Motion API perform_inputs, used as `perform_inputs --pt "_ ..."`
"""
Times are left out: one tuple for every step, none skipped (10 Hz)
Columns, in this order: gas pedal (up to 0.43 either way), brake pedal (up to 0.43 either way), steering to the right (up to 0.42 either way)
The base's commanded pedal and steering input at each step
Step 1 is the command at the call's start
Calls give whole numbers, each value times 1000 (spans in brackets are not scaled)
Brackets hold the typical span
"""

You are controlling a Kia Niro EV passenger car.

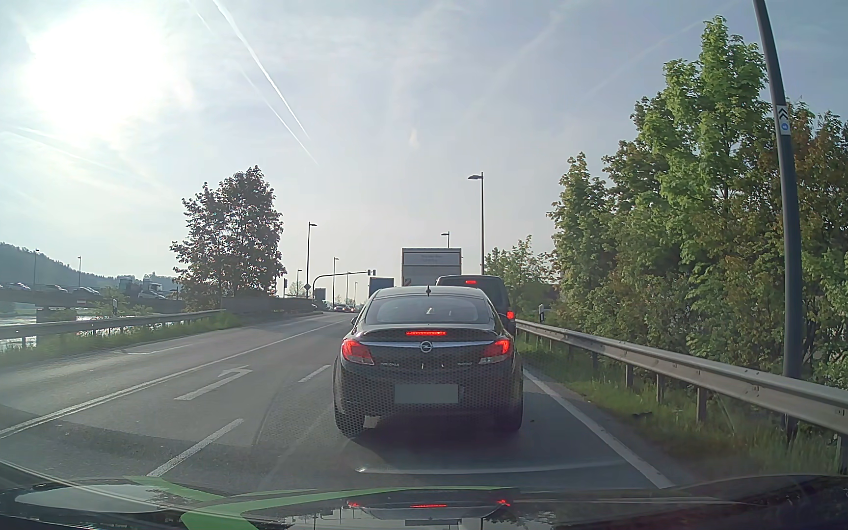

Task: Follow the waypoints while adhering to traffic rules and regulations

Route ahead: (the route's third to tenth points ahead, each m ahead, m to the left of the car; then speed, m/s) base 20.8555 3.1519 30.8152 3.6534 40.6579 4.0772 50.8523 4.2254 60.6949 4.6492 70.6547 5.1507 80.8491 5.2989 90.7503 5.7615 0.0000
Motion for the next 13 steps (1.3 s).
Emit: perform_inputs --pt "0 268 0" --pt "0 268 0" --pt "0 268 0" --pt "0 268 0" --pt "0 268 0" --pt "0 268 0" --pt "0 268 0" --pt "0 268 0" --pt "0 268 0" --pt "0 268 0" --pt "0 268 0" --pt "0 268 0" --pt "0 268 0"
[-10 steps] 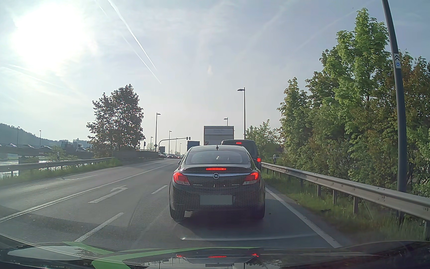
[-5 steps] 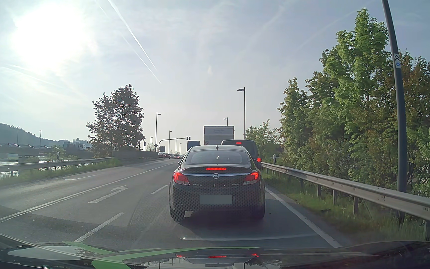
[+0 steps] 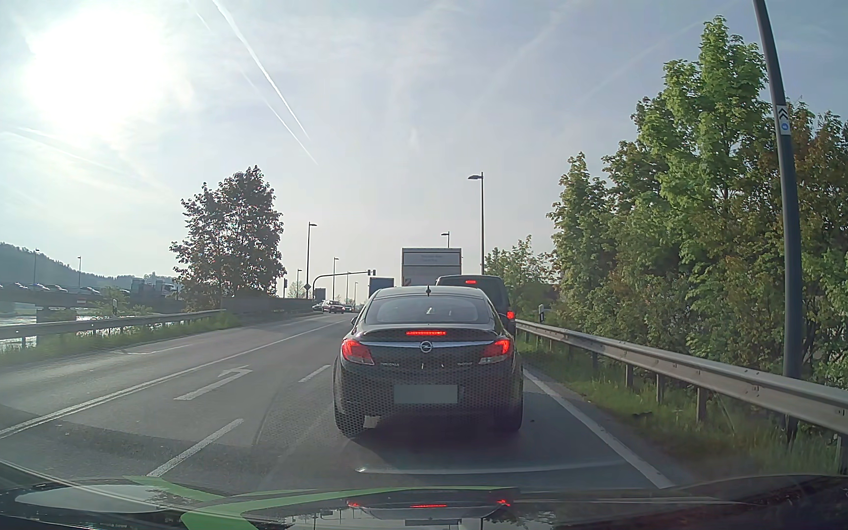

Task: Follow the waypoints while adhering to traffic rules and regulations

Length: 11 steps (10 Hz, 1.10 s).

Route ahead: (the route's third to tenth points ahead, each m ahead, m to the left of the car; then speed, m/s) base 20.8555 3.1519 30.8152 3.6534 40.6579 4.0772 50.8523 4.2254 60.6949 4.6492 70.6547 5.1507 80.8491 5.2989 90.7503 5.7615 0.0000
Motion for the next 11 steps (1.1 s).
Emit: perform_inputs --pt "0 268 0" --pt "0 268 0" --pt "0 268 0" --pt "0 268 0" --pt "0 268 0" --pt "0 268 0" --pt "0 268 0" --pt "0 268 0" --pt "0 268 0" --pt "0 268 0" --pt "0 268 0"
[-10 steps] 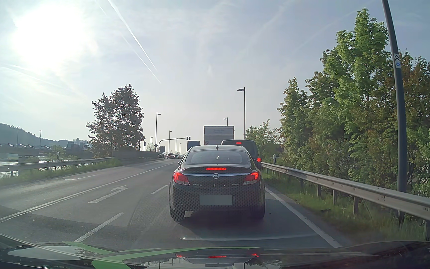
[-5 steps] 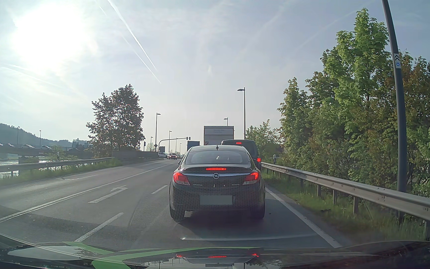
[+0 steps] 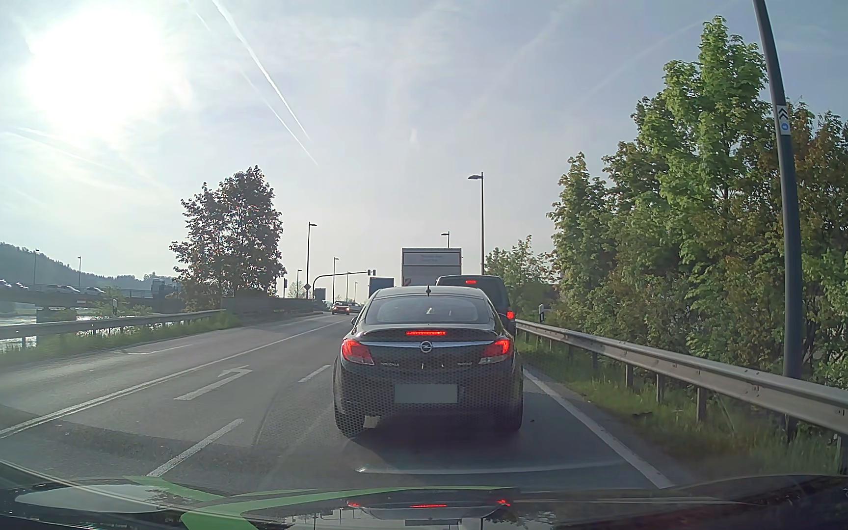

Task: Follow the waypoints while adhering to traffic rules and regulations

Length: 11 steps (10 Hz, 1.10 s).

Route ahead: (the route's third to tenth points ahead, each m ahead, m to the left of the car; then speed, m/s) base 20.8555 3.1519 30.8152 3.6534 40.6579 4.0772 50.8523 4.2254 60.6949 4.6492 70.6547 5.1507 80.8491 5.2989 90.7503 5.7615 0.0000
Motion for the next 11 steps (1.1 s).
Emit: perform_inputs --pt "0 268 0" --pt "0 268 0" --pt "0 268 0" --pt "0 268 0" --pt "0 268 0" --pt "0 268 0" --pt "0 268 0" --pt "0 268 0" --pt "0 268 0" --pt "0 268 0" --pt "0 268 0"
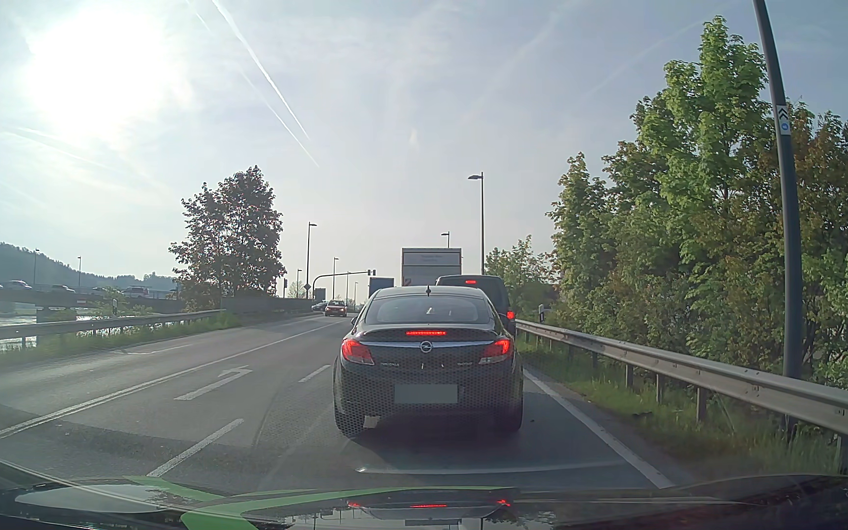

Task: Follow the waypoints while adhering to traffic rules and regulations

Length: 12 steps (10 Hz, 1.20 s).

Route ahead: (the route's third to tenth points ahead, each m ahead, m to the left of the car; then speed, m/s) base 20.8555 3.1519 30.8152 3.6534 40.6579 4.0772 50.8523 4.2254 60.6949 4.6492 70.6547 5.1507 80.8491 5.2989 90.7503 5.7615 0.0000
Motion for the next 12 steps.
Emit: perform_inputs --pt "0 268 0" --pt "0 268 0" --pt "0 268 0" --pt "0 268 0" --pt "0 268 0" --pt "0 268 0" --pt "0 268 0" --pt "0 268 0" --pt "0 268 0" --pt "0 268 0" --pt "0 268 0" --pt "0 268 0"
